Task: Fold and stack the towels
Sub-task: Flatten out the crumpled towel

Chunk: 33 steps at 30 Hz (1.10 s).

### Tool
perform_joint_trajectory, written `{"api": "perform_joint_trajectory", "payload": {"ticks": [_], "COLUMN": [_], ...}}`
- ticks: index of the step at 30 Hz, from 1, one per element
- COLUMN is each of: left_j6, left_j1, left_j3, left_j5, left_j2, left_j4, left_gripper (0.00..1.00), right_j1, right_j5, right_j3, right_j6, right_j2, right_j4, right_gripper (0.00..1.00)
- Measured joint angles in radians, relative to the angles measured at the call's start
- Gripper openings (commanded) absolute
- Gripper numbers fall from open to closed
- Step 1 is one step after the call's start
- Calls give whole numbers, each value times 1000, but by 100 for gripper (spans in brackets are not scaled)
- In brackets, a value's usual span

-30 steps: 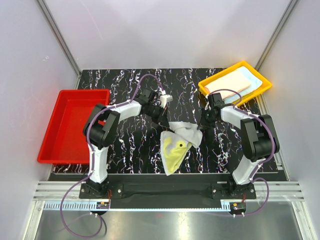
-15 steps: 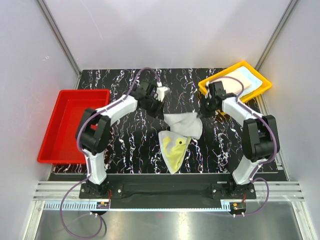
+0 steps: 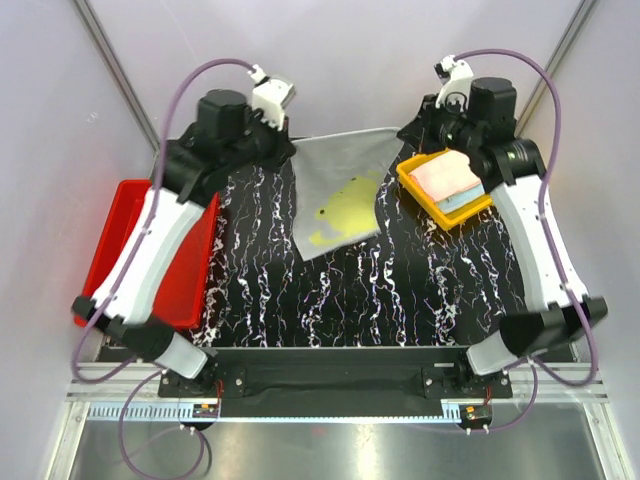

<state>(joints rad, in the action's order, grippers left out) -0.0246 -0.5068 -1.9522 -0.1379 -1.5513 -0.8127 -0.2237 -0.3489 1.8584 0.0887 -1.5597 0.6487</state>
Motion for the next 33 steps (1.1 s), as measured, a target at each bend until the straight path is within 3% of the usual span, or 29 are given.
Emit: {"api": "perform_joint_trajectory", "payload": {"ticks": [11,18,24,28,33], "left_j6": [17,61,71,78,66], "left_j1": [-174,-251,-241,-100,58], "left_j3": [124,116,34,26,48], "left_j5": [-37,-85,-49,-65,-95], "left_j2": [354,431,337,226,37], "left_j4": [-113,-145,-190,-203,-172], "left_gripper": [0,0,0,0,0], "right_j1": [-129,-137,-138,-138,-124], "right_j5": [-181,-264,-179,-80,-20], "right_j3": [-354,-403,-373,-383,-400], "right_j6": [-128,-84,-113,-168,-244], "right_j2": [546,750,710,570,280], "right_j4": [-5,-55,-91,-130,-237], "right_gripper": [0,0,0,0,0]}}
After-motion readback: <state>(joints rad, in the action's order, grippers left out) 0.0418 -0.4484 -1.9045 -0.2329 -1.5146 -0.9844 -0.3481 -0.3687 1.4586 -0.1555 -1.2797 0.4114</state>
